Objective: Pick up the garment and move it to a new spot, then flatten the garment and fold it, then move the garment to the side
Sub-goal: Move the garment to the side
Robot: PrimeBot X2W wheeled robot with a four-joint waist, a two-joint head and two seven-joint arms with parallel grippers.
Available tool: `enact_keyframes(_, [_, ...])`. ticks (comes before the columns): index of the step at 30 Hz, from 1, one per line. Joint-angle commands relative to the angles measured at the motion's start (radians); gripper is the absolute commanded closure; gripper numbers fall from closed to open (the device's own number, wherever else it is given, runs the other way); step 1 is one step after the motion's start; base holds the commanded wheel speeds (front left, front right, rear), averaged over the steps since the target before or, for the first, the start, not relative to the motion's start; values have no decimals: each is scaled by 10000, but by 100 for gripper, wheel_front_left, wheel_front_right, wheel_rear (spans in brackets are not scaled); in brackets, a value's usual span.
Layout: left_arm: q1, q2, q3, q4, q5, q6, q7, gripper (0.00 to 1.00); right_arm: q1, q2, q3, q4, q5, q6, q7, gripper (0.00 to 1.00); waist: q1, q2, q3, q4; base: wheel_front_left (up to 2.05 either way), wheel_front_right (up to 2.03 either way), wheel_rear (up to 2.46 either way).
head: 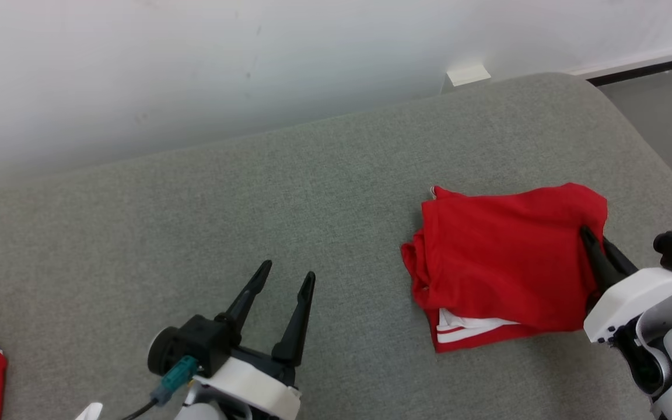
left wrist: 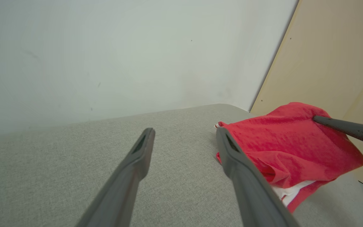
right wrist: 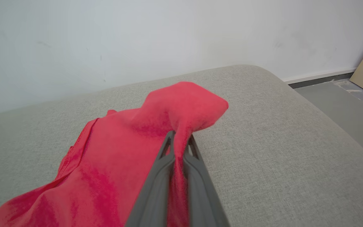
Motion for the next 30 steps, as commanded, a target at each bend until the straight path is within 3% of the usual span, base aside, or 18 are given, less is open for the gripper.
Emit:
enact_keyframes(1, [-207, 155, -38, -65, 111, -30, 4, 0, -344, -72, 10, -57, 74, -21, -89, 100, 0, -1, 258, -17, 0, 0, 0])
enact_keyframes(7, [-597, 540, -307, -198, 125, -30, 3, 0, -1565, -505, 121, 157, 189, -21, -133, 100, 0, -1, 1373, 263, 0, 0, 0])
enact_keyframes(14, [-1169, 1068, -468, -357, 73, -29, 3, 0, -3343, -1546, -159, 1192, 62, -21, -273, 100, 0, -1, 2752, 767, 0, 0, 0])
enact_keyframes(22, [-1535, 1221, -466, -483, -75, -30, 4, 0, -4433, -2768, -659, 2822, -594, -21, -489, 100, 0, -1, 3415, 1279, 0, 0, 0])
enact_keyframes(27, [-1617, 1293, -405, -523, -111, -10, 4, 0, -4989, -3163, -664, 3696, -1393, -23, -738, 100, 0, -1, 3584, 1411, 0, 0, 0])
enact_keyframes(29, [-1666, 1311, -409, -528, -114, -10, 6, 0, -5188, -3169, -585, 4112, -1611, -21, -794, 23, 0, -1, 3620, 1445, 0, 0, 0])
enact_keyframes(30, [-1667, 1310, -395, -522, -110, -10, 6, 0, -5237, -2972, -572, 4284, -1773, -21, -881, 0, 0, -1, 3591, 1438, 0, 0, 0])
